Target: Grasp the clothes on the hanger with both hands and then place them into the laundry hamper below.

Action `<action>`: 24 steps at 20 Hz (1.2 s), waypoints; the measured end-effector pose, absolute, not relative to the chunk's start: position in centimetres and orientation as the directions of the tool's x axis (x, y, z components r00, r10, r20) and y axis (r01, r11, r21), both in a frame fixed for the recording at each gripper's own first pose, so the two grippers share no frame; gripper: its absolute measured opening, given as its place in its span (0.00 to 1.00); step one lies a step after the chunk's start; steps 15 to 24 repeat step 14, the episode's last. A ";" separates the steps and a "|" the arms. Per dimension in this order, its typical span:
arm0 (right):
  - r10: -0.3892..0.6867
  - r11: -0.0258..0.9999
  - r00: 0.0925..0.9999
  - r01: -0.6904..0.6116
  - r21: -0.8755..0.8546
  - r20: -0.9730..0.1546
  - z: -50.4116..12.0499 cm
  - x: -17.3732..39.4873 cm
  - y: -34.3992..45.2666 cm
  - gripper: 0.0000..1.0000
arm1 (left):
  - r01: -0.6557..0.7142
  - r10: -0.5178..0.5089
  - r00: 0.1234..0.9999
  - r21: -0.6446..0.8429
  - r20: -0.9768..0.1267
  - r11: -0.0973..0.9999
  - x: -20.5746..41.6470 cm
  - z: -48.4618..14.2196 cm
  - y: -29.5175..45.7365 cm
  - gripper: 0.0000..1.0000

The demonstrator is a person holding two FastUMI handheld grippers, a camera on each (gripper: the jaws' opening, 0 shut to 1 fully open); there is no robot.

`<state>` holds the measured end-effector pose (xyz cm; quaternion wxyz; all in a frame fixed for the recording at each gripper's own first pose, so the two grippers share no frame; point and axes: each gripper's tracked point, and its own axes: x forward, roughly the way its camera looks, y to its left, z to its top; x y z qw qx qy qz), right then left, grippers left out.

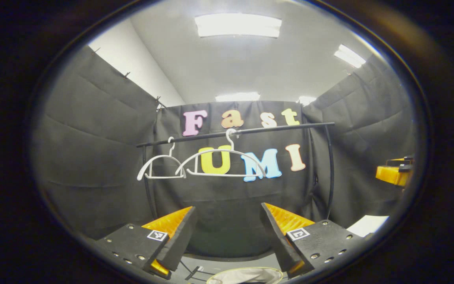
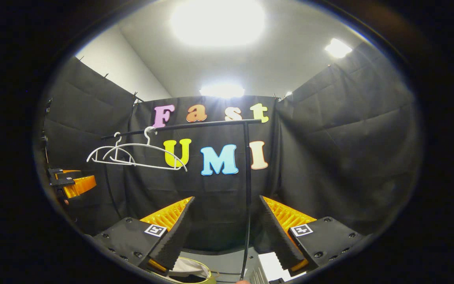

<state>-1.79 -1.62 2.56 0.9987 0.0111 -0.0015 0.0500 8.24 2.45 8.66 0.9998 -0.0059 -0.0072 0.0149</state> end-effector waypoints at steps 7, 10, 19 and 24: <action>0.088 0.996 0.996 -0.088 0.015 0.019 2.7 -2.8 -2.1 0.95 | -0.029 0.030 0.999 -0.005 0.025 1.000 8.0 8.8 2.4 0.94; 0.100 0.995 0.995 -0.100 -0.008 0.028 3.0 -2.8 -1.4 0.95 | -0.026 0.026 0.999 -0.006 0.027 1.000 8.0 8.8 2.4 0.94; 0.115 0.993 0.993 -0.115 -0.020 0.027 2.8 -2.6 -0.7 0.98 | -0.040 0.040 0.999 -0.011 0.024 0.999 8.1 8.8 2.5 0.93; 0.115 0.993 0.993 -0.115 -0.020 0.027 2.8 -2.6 -0.7 0.98 | -0.040 0.040 0.999 -0.011 0.024 0.999 8.1 8.8 2.5 0.93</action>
